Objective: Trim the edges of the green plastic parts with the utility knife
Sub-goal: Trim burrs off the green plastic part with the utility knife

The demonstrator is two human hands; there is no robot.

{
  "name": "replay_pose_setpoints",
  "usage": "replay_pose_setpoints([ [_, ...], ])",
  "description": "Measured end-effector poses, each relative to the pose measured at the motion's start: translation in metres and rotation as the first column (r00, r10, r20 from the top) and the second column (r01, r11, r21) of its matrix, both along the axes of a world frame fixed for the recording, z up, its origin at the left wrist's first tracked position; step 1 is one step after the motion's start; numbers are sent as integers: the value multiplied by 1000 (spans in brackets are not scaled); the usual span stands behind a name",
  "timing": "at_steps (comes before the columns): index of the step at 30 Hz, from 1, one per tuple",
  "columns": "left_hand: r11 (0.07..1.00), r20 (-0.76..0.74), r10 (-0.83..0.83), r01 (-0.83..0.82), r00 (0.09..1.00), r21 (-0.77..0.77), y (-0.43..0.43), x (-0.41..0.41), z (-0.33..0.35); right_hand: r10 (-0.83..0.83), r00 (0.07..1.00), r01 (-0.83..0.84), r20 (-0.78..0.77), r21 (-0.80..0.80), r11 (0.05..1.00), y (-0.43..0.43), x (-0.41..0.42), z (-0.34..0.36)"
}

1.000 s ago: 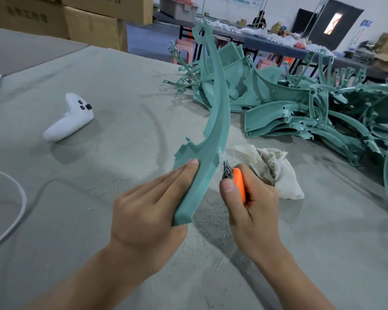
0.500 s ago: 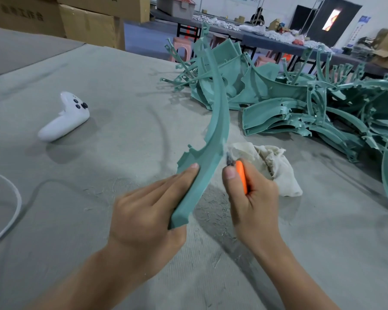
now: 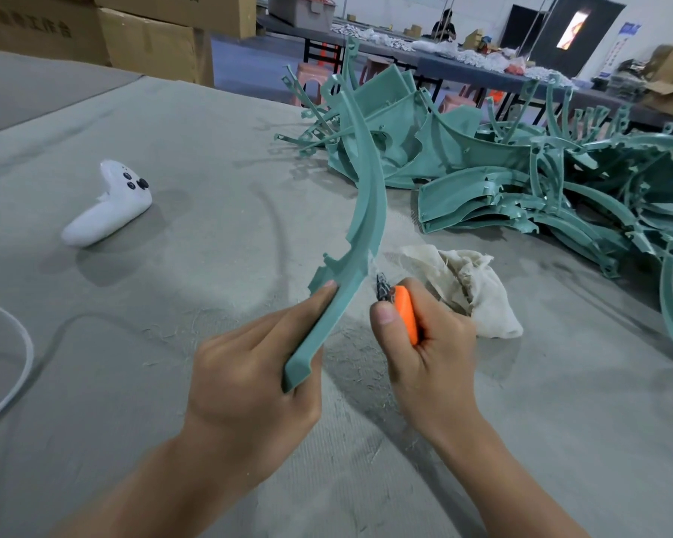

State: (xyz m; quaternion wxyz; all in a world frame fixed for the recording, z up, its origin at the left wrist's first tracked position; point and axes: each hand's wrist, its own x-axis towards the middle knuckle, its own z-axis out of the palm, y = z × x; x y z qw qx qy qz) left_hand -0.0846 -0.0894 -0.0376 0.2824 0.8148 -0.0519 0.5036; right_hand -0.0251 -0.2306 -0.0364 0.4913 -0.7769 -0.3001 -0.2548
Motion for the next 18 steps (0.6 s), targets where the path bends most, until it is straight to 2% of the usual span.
replay_pose_setpoints([
  [9,997,17,-70,69,997,38,-2,-4,6,-31,999,33,-40,42,999,-2,5,1],
  [18,972,-18,-173,174,985,159,6,-5,5,-155,959,188,-238,121,975,-23,28,15],
])
